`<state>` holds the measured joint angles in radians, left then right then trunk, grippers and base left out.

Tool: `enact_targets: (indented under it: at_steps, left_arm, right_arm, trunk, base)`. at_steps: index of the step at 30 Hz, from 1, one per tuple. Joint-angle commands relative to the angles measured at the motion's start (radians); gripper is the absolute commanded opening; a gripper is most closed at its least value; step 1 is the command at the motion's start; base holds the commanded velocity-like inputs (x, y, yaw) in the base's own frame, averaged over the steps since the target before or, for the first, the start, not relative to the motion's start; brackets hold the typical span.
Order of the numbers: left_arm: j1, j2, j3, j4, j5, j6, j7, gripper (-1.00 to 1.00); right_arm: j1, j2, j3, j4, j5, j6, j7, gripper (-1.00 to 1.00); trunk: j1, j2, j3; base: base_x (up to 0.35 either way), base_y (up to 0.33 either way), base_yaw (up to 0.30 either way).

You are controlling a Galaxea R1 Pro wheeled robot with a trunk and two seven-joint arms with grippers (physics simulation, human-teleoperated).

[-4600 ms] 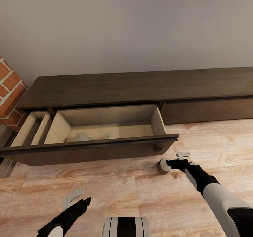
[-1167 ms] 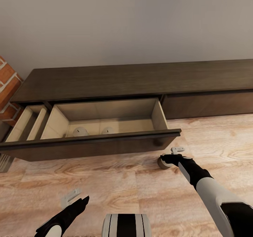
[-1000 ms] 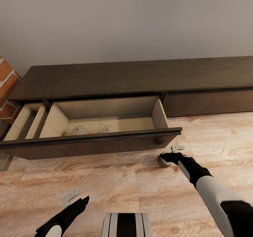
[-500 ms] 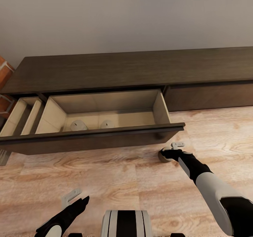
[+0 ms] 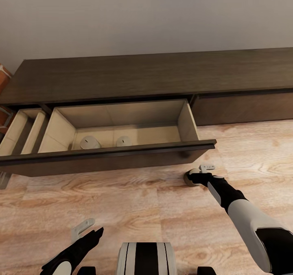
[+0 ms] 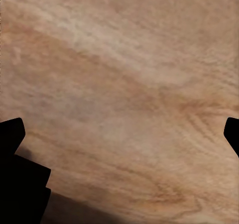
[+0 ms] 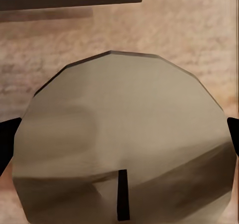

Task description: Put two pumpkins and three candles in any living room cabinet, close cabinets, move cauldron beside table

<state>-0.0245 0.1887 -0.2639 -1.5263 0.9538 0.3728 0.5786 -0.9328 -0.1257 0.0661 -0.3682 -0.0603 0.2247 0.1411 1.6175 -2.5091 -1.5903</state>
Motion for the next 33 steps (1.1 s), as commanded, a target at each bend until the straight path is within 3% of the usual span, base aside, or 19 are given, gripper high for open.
enact_targets:
  at_steps: [1,20,25,33]
  left_arm:
    - [0.0,0.0,0.0,0.0,0.0,0.0,0.0,1.0]
    - [0.0,0.0,0.002,-0.001,0.003,-0.002,0.005,1.0]
    - [0.0,0.0,0.001,-0.002,-0.002,-0.002,0.007,1.0]
    - [0.014,0.001,-0.002,-0.001,-0.009,-0.004,0.008,1.0]
  right_arm:
    - [0.0,0.0,0.0,0.0,-0.001,0.0,0.0,-1.0]
    - [0.001,0.0,0.0,-0.001,-0.001,-0.001,0.001,-1.0]
    - [0.002,0.002,0.0,-0.002,-0.001,-0.001,0.002,-1.0]
    - [0.002,0.002,0.0,-0.004,-0.001,-0.001,0.002,-1.0]
  trunk:
    - [0.0,0.0,0.0]
    - [0.0,0.0,0.0]
    - [-0.002,0.001,0.019]
    - [-0.002,0.001,0.019]
  base:
    - [0.0,0.0,0.0]
    - [0.0,0.0,0.0]
    - [0.0,0.0,0.0]
    - [-0.004,-0.002,0.0]
